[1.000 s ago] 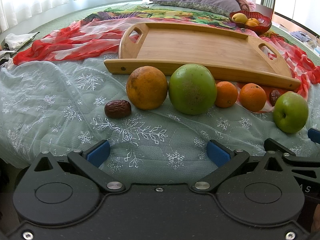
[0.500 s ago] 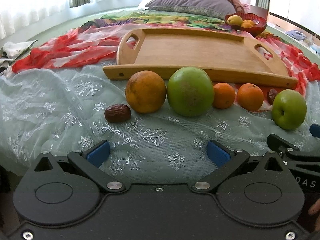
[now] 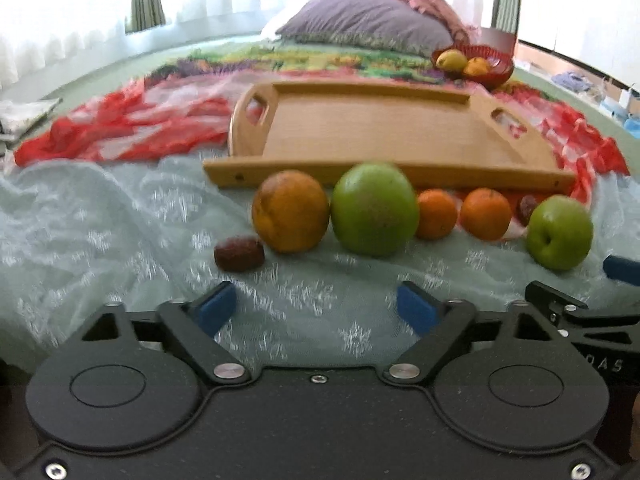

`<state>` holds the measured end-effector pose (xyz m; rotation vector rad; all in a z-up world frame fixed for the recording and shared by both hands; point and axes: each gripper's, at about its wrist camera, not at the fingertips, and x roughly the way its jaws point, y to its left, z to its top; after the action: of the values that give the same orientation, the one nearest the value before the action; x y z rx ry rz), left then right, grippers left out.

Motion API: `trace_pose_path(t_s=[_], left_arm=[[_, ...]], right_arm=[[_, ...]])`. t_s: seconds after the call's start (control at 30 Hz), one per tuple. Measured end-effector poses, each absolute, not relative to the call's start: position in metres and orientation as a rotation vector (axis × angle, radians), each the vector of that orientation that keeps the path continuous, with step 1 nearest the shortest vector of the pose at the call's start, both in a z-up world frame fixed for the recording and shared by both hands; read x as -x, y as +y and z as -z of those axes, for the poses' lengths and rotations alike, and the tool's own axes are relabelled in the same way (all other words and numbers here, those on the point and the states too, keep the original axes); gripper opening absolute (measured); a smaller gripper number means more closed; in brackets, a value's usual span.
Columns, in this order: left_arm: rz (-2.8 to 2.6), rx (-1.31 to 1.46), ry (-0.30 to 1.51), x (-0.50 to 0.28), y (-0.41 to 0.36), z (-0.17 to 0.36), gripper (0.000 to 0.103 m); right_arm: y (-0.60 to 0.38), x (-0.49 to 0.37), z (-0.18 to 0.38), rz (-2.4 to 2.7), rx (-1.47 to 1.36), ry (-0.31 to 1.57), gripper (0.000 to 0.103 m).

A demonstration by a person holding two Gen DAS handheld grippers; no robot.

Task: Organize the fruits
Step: 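Grasp the big green pomelo with the left tool while the right tool grasps the green apple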

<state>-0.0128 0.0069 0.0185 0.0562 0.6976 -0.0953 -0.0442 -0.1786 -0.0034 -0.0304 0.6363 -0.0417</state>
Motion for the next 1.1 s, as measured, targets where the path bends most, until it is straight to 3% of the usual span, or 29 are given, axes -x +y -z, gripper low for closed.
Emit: trace_pose_path(t_s=[0.17,0.37,0.63,1.1], left_arm=[[0.145,-0.072,0.598,0.02,0.001,-0.034,0.062],[0.211,-0.099,0.543,0.011,-0.013,-0.044,0.054],[0.219,-0.117,0.535,-0.01,-0.022,-0.035,0.05],[0.22,-0.193,0.463,-0.018,-0.03,-0.018,0.052]], right_arm=[[-0.185,0.053,-0.004,0.006,-0.058,0.543,0.101],[-0.182,0.054,-0.009,0.005,-0.035,0.469,0.088],[-0.179,0.049,-0.006,0.012,-0.007,0.459,0.074],[-0.179,0.04,0.002,0.004,0.03,0.443,0.064]])
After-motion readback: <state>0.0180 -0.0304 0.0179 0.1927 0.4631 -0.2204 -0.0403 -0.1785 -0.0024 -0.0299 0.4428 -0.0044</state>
